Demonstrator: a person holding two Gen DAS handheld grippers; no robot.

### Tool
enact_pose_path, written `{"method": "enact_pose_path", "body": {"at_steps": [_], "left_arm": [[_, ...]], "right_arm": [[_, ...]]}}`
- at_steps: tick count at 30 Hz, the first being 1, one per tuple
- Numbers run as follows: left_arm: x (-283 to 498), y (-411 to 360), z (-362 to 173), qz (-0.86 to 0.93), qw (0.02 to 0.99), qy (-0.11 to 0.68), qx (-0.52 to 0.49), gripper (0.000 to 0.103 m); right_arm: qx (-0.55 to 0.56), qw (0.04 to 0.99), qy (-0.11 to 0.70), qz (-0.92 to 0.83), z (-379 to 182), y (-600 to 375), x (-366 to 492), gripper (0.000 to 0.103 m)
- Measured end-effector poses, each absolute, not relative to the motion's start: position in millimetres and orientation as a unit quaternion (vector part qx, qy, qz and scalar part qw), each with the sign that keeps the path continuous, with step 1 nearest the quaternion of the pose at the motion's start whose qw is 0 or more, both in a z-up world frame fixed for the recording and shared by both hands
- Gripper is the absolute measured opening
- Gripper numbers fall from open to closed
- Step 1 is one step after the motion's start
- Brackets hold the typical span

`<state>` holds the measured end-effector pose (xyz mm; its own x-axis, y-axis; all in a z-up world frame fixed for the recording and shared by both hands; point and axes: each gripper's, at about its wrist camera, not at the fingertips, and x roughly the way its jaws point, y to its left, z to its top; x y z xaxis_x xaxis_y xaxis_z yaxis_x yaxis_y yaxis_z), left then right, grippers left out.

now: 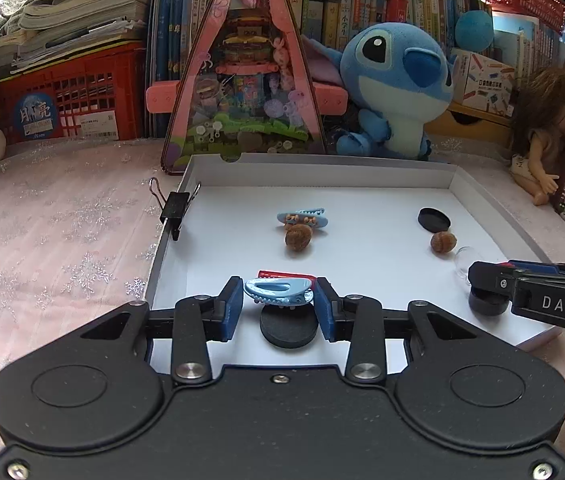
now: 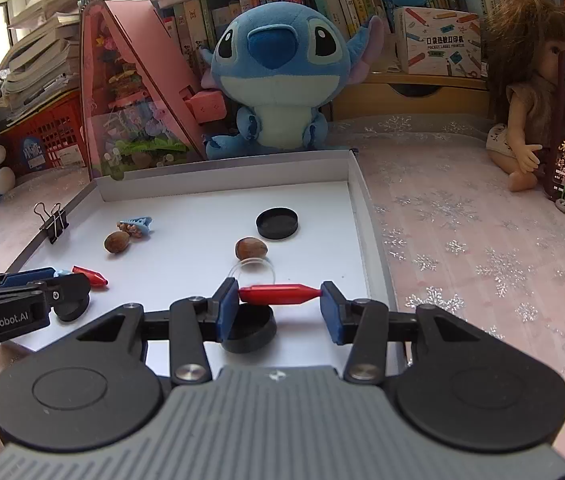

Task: Organize rigid objects
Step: 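Open the left gripper to drop the clip while the right releases the red crayon, then move both open grippers back toward the black lid and binder clip on the table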

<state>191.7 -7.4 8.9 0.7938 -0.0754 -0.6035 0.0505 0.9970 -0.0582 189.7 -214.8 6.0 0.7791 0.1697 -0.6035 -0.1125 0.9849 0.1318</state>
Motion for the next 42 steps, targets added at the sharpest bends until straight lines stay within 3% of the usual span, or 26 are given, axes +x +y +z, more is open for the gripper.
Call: {"method": "enact_pose_path", "body": {"at_steps": [6,7,10,25,42], "left_arm": [[192.7,-9.1,9.5,-0.032,0.948,0.317,-0.018,0.037],[192.0,-9.6,10.2,-0.035,0.948,0.317,-0.019,0.038],[187.4,-12.3,13.7,-0.044,0.950,0.310,-0.014,0.052],[153.6,-20.4,33.9,-0.072,0.957,0.282,0.004,0.075],[93.4,-15.4,42.2,-0.116,0.956,0.269,-0.002,0.078]], "right_arm": [[0.044,0.943,0.322,0.075,5.5,-212.5,191.8,0.056],[0.046,0.943,0.322,0.075,5.4,-212.6,191.5,0.063],[0.052,0.943,0.319,0.078,7.7,-214.8,189.6,0.068],[0.051,0.951,0.293,0.086,22.4,-222.0,165.0,0.082],[0.037,0.959,0.256,0.115,32.2,-226.9,107.2,0.088]]}}
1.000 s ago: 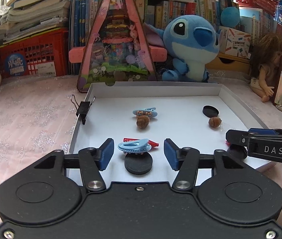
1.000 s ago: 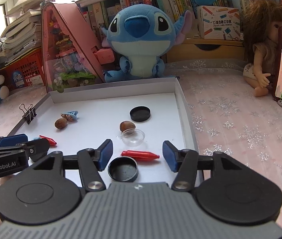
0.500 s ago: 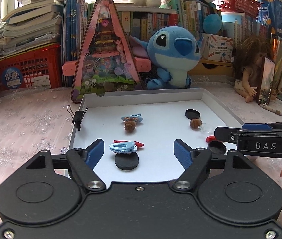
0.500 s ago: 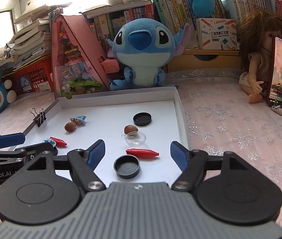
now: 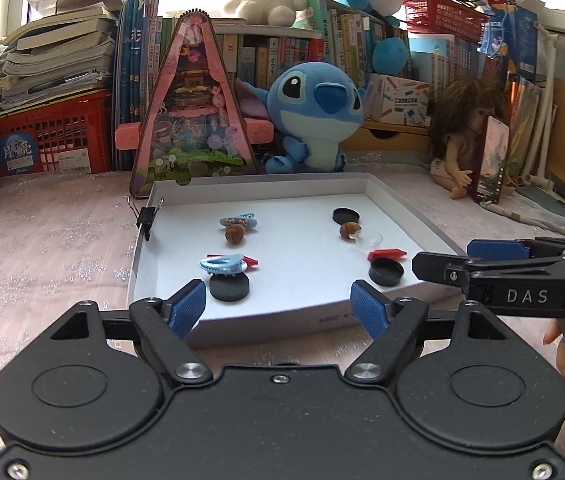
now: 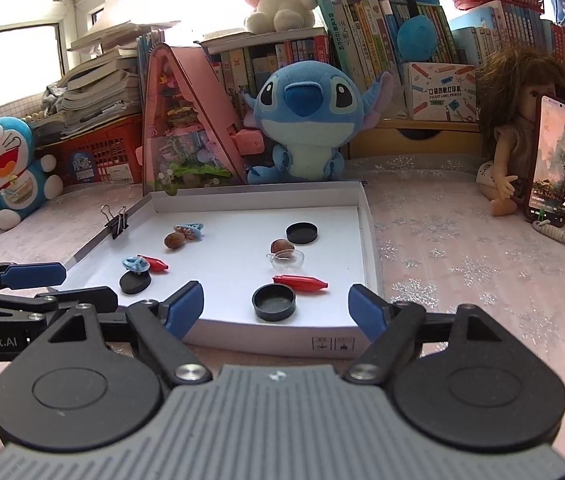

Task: Organize rigid objects
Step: 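Move both open grippers back toward the black lid and binder clip on the table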

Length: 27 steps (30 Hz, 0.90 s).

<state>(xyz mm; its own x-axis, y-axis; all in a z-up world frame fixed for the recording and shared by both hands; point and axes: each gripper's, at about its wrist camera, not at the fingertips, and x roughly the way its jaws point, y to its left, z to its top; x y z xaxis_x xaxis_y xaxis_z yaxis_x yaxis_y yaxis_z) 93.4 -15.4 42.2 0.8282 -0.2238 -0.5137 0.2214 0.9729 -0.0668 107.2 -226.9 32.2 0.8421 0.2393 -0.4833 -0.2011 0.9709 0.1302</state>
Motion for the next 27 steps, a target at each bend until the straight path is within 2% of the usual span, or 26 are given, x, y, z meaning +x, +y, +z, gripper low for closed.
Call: {"method": "enact_pose_path", "body": {"at_steps": [17,27], "left_arm": [[52.0,-3.5,26.8,-0.137,0.947,0.289,-0.001,0.078],[51.8,-5.0,13.1,-0.142,0.943,0.300,0.006,0.074]], "right_arm": [[0.019,0.961,0.229,0.156,25.0,-230.7,49.6,0.094],[-0.031,0.949,0.237,0.207,7.1,-211.3,30.1,0.094]]}}
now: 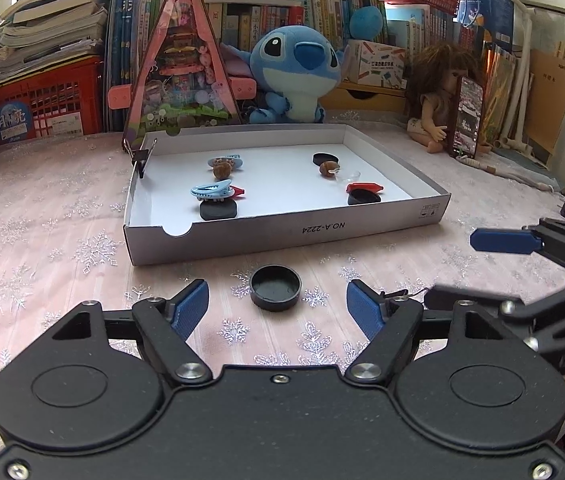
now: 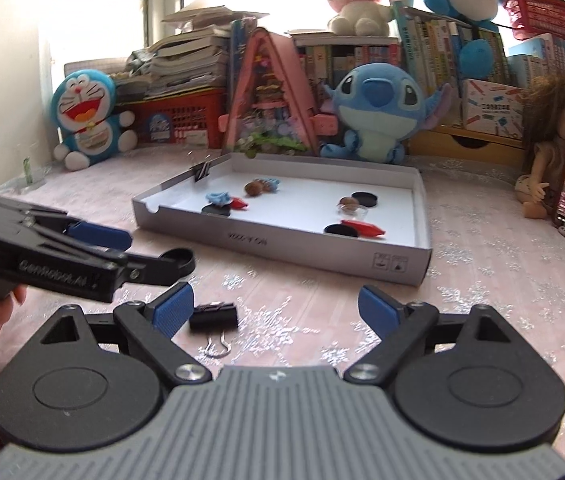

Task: Organize rigid objects
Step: 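Move both open grippers back toward the black lid and binder clip on the table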

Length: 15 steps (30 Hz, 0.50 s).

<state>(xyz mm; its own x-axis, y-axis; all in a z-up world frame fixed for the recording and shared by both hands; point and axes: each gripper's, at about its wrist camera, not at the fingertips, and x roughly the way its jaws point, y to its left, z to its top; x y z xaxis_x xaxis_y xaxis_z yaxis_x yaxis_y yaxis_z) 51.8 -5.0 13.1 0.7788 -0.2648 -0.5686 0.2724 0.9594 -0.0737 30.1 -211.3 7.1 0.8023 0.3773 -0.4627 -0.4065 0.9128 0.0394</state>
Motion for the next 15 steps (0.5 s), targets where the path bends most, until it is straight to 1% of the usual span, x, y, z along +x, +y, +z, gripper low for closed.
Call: {"method": "enact_pose_path", "body": {"at_steps": [7,12,15], "left_arm": [[67.4,-6.2,-1.0,-0.128,0.941,0.313,-0.016,0.072],[71.0,-9.7,-5.0,-0.124,0.943,0.308,-0.011,0.071],[71.4,-12.1,-6.3,-0.120,0.945,0.305,-0.006,0.065]], "right_arm": [[-0.061,0.942,0.249,0.219,-4.3,-194.7,28.8,0.095],[-0.073,0.936,0.263,0.223,-8.6,-189.1,31.2,0.095],[-0.071,0.933,0.274,0.223,-10.0,-189.1,34.1,0.095]]}}
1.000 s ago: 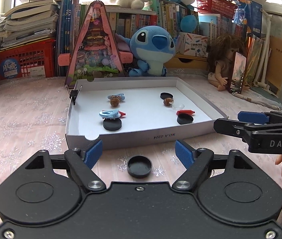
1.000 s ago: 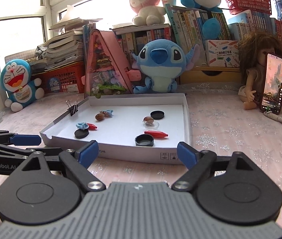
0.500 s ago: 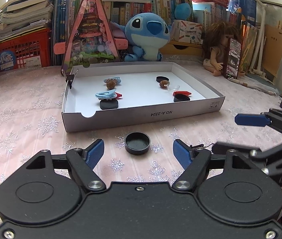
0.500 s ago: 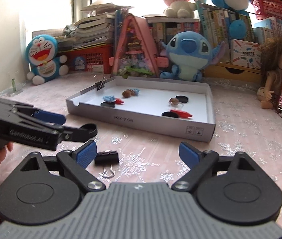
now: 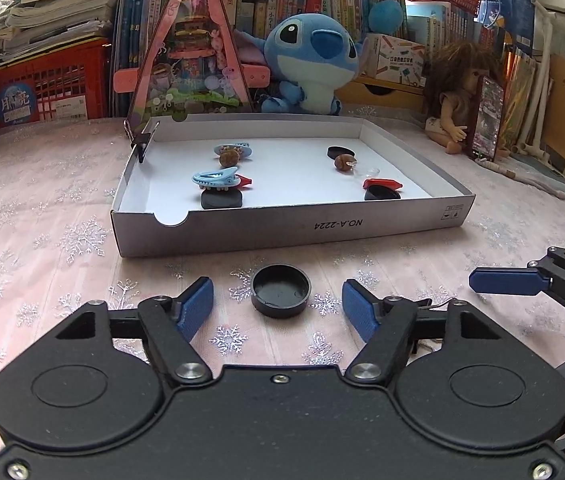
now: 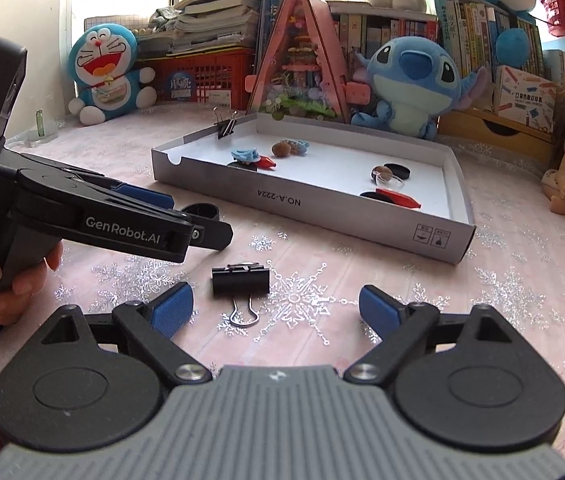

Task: Organize rigid objects
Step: 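Move both open grippers back toward the black lid and binder clip on the table, then grasp the black round lid with the left gripper while the right grasps the black binder clip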

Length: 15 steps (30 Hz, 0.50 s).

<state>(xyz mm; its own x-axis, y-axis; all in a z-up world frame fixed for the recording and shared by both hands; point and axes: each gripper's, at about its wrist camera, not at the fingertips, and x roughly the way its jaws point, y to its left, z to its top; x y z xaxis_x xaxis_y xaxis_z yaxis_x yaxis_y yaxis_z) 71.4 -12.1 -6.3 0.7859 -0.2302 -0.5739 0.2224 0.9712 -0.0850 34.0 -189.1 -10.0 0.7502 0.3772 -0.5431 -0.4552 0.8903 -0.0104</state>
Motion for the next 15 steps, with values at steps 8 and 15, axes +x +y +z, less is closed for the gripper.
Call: {"method": "enact_pose_path", "body": {"at_steps": [8,15], "left_arm": [[67.6,-13.7,-6.2,-0.122,0.947,0.298,-0.002,0.031],[65.4,-13.7,-4.9,-0.128,0.945,0.301,-0.004,0.030]], "right_arm": [[-0.069,0.930,0.289,0.217,-12.2,-188.3,38.9,0.095],[-0.069,0.930,0.290,0.216,-12.4,-188.2,39.5,0.095]]}}
